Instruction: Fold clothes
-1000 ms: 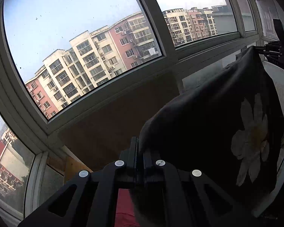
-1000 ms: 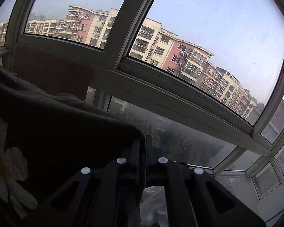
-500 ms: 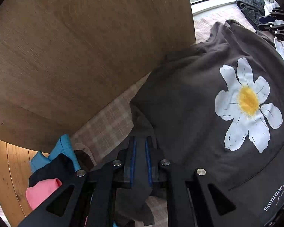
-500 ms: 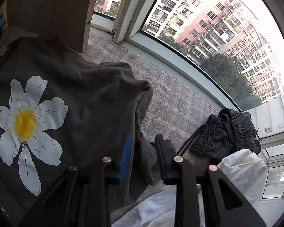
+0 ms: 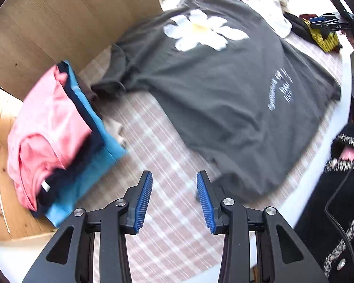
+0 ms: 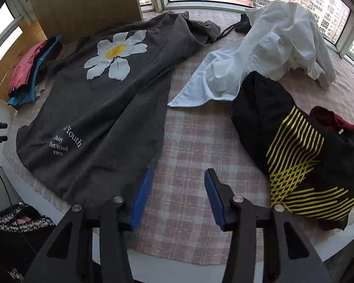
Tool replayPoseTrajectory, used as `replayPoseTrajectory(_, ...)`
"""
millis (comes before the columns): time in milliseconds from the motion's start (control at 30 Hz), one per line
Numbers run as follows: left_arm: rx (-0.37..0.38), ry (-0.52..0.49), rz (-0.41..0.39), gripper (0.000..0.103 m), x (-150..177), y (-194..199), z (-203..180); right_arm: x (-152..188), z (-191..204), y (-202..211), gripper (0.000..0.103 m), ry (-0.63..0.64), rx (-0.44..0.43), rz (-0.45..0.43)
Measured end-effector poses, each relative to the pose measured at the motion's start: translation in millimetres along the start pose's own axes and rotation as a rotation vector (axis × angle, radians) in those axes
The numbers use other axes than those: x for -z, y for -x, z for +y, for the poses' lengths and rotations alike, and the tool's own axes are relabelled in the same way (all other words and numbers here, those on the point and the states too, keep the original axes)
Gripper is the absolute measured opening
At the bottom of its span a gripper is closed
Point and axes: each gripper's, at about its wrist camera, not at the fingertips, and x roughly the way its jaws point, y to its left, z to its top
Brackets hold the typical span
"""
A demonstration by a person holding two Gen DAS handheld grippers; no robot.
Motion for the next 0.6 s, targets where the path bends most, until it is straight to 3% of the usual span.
replayPoseTrajectory(100,0.049,-0.066,0.039,0.043,37.7,-10.7,-36.0,48.8,6.0,-10.0,0.046,-0.067,-0.029,0.036)
replayPoseTrajectory(233,0.037,-0.118,0.05,0.043,44.7,-42.6,-51.7,71.1,20.3,-19.9,0.046,-0.057,-0.02,0.055)
replayPoseTrajectory(533,0.116,-0.211,0.026,0.041,30.7,-76.0,-52.1,72.3,42.7,-15.5,0.046,0.028,-0.001,0.046)
replayPoseTrajectory(567,0.125,-0.209,0.024,0.039,29.9,-76.0,-52.6,72.3,43.8,-14.6,0.046,0.037,-0.002,0.045)
replayPoseTrajectory(600,0.133,-0.208,0.023,0.031,29.0,-76.0,-53.1,73.1,44.7,-13.6,0.046,0.04,-0.007,0.042)
